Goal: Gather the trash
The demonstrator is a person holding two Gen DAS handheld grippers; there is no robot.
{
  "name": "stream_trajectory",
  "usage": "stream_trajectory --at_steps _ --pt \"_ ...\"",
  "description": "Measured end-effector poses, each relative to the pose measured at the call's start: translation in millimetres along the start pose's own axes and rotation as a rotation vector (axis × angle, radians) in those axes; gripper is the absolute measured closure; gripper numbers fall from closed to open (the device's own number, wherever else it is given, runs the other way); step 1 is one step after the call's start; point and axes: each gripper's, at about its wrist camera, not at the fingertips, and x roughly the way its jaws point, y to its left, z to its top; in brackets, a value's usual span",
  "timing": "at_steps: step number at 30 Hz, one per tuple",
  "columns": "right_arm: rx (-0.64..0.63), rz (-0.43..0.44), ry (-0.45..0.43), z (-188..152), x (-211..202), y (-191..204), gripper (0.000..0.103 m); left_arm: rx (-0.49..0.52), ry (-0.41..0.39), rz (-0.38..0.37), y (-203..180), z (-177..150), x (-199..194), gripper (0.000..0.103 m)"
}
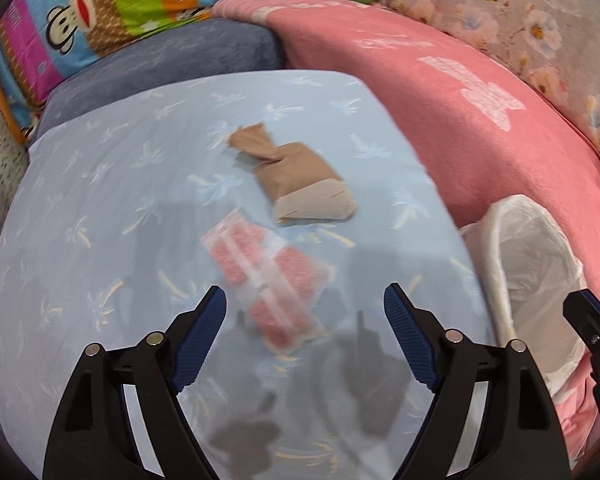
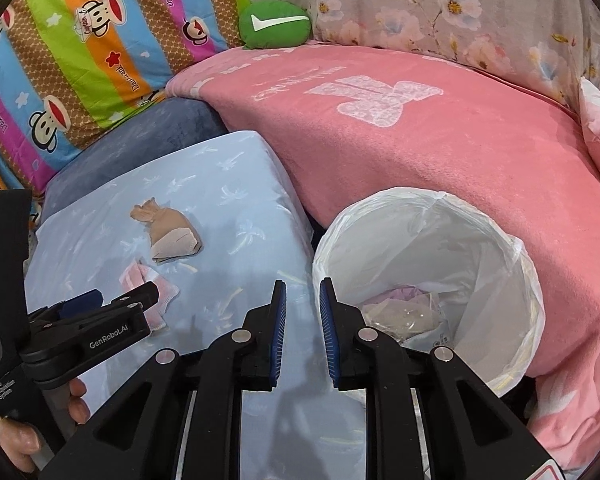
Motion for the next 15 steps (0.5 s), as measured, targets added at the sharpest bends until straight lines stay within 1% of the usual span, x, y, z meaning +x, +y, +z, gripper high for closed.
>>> stream_trajectory --at_steps 4,7,11,14,15 --pt "0.003 0.029 0.025 0 13 13 0.085 -0.055 0.044 0.036 21 -1 15 0.025" --pt "-0.003 0.042 0.041 0 23 22 0.085 -0.095 0.074 0.04 34 -1 26 0.025" --pt "-0.012 0.059 0.058 2 34 34 0.085 -0.132 0.093 0.009 42 2 35 0.025" --pt "-0.019 0.068 0.069 3 42 40 0.085 -0.148 0.107 -0.027 41 5 42 0.025" --pt "-0.022 0.071 0.073 3 44 42 0.085 -0.146 0.107 -0.027 40 6 43 0.025"
